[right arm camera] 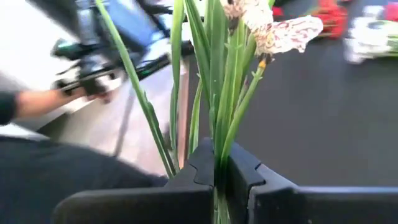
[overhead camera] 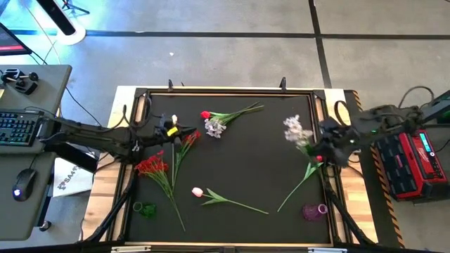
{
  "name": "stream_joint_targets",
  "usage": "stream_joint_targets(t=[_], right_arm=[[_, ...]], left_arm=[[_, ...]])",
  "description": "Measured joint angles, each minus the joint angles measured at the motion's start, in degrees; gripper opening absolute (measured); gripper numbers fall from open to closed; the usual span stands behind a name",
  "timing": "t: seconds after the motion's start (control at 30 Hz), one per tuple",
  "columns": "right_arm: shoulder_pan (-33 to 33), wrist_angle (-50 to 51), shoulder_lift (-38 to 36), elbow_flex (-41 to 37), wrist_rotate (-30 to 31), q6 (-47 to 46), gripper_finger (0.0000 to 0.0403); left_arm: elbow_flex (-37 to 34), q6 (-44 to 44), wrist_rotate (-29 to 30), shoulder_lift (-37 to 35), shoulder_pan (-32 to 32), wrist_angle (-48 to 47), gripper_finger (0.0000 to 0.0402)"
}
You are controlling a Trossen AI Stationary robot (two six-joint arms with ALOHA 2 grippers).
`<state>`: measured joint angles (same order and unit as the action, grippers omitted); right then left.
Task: Sort flowers into vase by color
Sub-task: Put the right white flower into the pink vase
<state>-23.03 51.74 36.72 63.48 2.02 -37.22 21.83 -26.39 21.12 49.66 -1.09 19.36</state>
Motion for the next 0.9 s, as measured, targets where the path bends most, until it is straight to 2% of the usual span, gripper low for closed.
stream_joint_targets(t=[0.13,0.23,0.33,0.5,0.67,0.9], right_arm=[[-7.98,-2.50,-0.87,-0.96,3.57,-0.17,0.0000],[-13.97,-8.55,-0.77,-4.44,7.17,0.29,0.0000],[-19.88,-14.13,-0.67,-8.01,12.74,2.49,0.0000],[-28.97,-16.86,-0.75,-10.45,22.58,2.74,0.0000],[-38.53,-20.79,-0.66,-11.50,29.77,2.39,0.0000],[-49.45,-20.69,0.95,-11.50,41.05,2.33,0.0000]], left_arm=[[4.14,0.37,3.11,6.15,-4.51,-0.06,0.0000],[8.54,2.82,5.54,11.40,-7.16,-0.14,0.0000],[13.52,5.57,7.01,16.24,-8.69,-0.10,0.0000],[20.63,8.78,7.11,22.37,-9.61,-0.19,0.0000],[25.35,11.64,7.12,25.31,-9.59,-0.20,0.0000],[29.07,12.11,7.11,27.00,-9.48,-0.36,0.0000]])
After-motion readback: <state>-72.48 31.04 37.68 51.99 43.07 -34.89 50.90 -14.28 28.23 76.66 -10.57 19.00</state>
